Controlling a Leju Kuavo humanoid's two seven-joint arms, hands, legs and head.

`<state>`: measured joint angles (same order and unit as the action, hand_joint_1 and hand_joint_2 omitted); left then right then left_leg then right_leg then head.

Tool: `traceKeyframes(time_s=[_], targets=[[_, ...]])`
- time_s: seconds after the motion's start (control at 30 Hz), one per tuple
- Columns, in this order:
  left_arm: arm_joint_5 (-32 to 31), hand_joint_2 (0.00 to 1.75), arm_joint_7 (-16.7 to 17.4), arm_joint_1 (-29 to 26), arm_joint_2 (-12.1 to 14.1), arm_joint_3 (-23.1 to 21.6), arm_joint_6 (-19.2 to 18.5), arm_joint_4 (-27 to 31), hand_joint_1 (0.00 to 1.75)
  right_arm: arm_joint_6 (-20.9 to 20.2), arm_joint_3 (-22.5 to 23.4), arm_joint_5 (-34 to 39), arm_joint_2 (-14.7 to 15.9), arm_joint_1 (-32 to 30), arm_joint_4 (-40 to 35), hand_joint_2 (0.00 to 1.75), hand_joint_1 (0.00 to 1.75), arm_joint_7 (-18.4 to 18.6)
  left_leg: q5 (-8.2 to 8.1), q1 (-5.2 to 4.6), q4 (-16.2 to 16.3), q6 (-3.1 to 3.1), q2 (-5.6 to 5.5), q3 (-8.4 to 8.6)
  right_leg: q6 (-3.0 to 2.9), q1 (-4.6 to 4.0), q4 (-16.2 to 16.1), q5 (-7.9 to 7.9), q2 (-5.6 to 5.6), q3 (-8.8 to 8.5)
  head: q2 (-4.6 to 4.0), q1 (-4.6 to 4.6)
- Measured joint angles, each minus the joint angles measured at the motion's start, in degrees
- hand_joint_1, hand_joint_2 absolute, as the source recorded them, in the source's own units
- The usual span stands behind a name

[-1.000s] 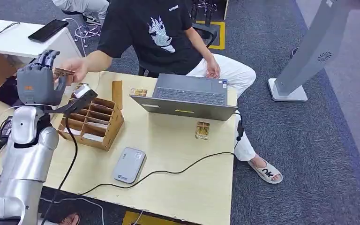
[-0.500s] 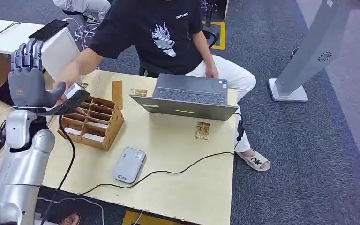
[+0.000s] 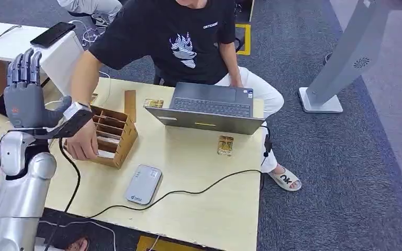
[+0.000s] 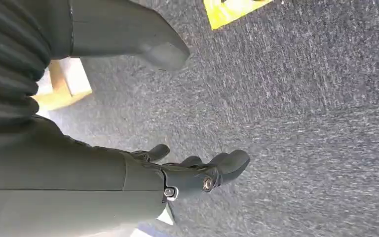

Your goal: Pass the card to the sensor for recognition and then transmit it.

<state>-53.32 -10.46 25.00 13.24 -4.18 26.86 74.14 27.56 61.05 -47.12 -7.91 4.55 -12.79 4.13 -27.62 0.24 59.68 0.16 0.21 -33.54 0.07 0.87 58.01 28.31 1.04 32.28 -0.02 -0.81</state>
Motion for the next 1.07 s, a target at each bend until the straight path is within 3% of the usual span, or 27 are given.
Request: traceKeyframes(time_s=[0.17, 0.27, 0.4, 0.6, 0.8, 0.9, 1.07], targets=[[10.5, 1.75, -9.7, -20.2, -2.1, 3.8, 4.1, 14.7, 0.00, 1.4, 1.6, 1.8, -0.7, -0.6, 0.1, 1.75, 0.00, 0.7, -0.28, 0.00, 0.0, 0.02, 0.16, 0.03, -0.01, 0.01, -0.1, 0.26, 0.22, 0.03, 0.00, -0.02], [15.6, 1.75, -14.9, -30.1, -5.4, 7.5, 5.7, 21.6, 0.00, 2.1, 2.6, 2.7, -1.1, -0.8, 0.1, 1.75, 0.00, 0.0, -0.37, 0.00, 0.0, 0.09, 0.11, 0.00, 0.02, 0.01, -0.1, 0.36, 0.13, 0.02, 0.00, -0.04], [19.1, 1.75, -20.7, -38.4, -11.2, 13.4, 5.8, 28.1, 0.00, 2.5, 3.8, 3.4, -1.4, -0.8, 0.1, 1.75, 0.00, -1.8, -0.40, -0.01, 0.0, 0.12, 0.03, -0.02, 0.07, 0.01, -0.1, 0.39, 0.01, 0.00, -0.02, -0.07], [23.3, 1.75, -23.4, -42.9, -17.7, 19.8, 4.0, 32.0, 0.00, 2.5, 4.8, 3.9, -1.6, -0.7, 0.1, 1.75, 0.00, -3.5, -0.34, 0.00, 0.0, 0.13, -0.17, 0.02, 0.07, 0.00, -0.1, 0.38, -0.23, -0.10, -0.02, -0.02], [24.6, 1.75, -25.0, -43.7, -20.6, 22.9, 2.8, 33.0, 0.00, 2.5, 5.3, 3.9, -1.7, -0.6, 0.1, 1.75, 0.00, -3.6, -0.29, 0.00, 0.0, 0.10, -0.24, 0.03, 0.02, 0.00, -0.1, 0.34, -0.34, -0.14, 0.00, -0.04], [28.1, 1.75, -25.1, -43.5, -22.2, 24.9, 1.5, 32.9, 0.00, 2.5, 5.6, 3.9, -1.8, -0.5, 0.1, 1.75, 0.00, -3.0, -0.29, 0.01, 0.0, 0.10, -0.24, 0.02, 0.02, -0.01, -0.1, 0.34, -0.34, -0.14, 0.00, -0.02], [30.3, 1.75, -28.9, -41.4, -25.6, 33.6, 1.2, 29.8, 0.00, 2.9, 5.6, 3.5, -2.5, -0.6, 0.1, 1.75, 0.00, -2.5, -0.29, 0.01, 0.0, 0.10, -0.22, 0.04, 0.02, -0.02, -0.1, 0.34, -0.34, -0.12, 0.00, -0.04]])
